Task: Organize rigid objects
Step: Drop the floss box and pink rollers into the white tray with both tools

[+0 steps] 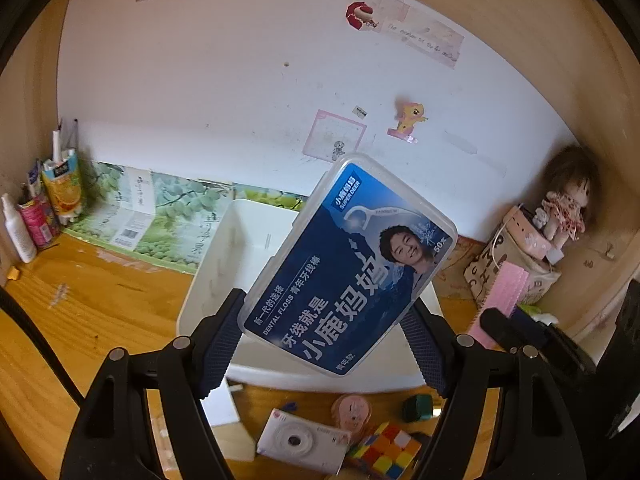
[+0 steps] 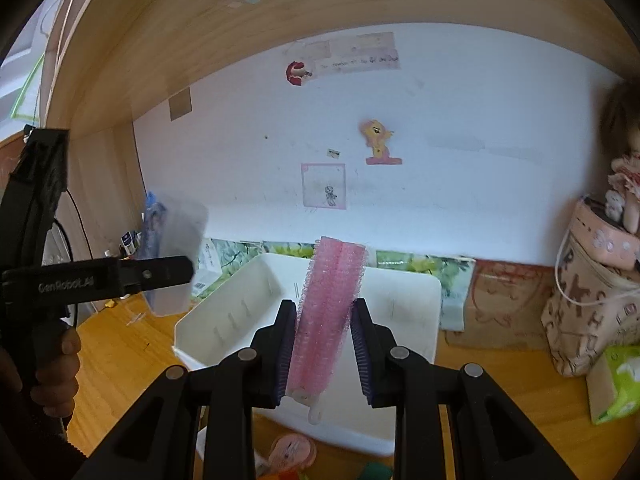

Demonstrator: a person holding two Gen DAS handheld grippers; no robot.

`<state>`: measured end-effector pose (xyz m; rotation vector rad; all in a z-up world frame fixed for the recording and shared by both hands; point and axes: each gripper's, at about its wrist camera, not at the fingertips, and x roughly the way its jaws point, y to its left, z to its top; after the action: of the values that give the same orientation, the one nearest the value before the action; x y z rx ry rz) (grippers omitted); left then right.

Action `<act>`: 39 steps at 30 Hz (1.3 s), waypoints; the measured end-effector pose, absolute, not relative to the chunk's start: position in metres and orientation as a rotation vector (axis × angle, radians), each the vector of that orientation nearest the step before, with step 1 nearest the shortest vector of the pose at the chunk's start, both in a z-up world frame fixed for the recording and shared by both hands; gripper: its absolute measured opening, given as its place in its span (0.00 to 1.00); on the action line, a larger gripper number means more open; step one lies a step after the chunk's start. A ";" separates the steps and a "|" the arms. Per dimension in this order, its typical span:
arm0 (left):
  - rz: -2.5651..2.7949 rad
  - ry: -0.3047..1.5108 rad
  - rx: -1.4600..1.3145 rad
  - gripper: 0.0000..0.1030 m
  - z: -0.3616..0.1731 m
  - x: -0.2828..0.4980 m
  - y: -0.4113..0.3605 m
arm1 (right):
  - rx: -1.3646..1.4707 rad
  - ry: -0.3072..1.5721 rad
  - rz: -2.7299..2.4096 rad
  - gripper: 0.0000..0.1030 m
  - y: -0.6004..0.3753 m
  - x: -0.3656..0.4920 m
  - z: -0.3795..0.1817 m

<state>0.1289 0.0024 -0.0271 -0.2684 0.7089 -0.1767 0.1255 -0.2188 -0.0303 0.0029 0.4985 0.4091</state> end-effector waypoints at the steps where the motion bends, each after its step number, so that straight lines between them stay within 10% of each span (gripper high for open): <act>1: -0.179 0.710 -0.271 0.77 -0.029 0.132 0.001 | 0.002 0.497 0.409 0.27 -0.218 0.128 -0.033; 15: -0.167 0.785 -0.243 0.77 -0.063 0.181 -0.013 | 0.002 0.548 0.440 0.30 -0.211 0.160 -0.067; 24: -0.144 0.837 -0.249 0.82 -0.071 0.184 -0.011 | 0.014 0.548 0.448 0.65 -0.212 0.158 -0.066; 39: -0.139 0.718 -0.252 0.85 -0.037 0.161 -0.001 | -0.007 0.478 0.445 0.78 -0.209 0.131 -0.039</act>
<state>0.1614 -0.0007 -0.0371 -0.2520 0.7182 -0.1386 0.1308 -0.2087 -0.0394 -0.0067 0.4783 0.4455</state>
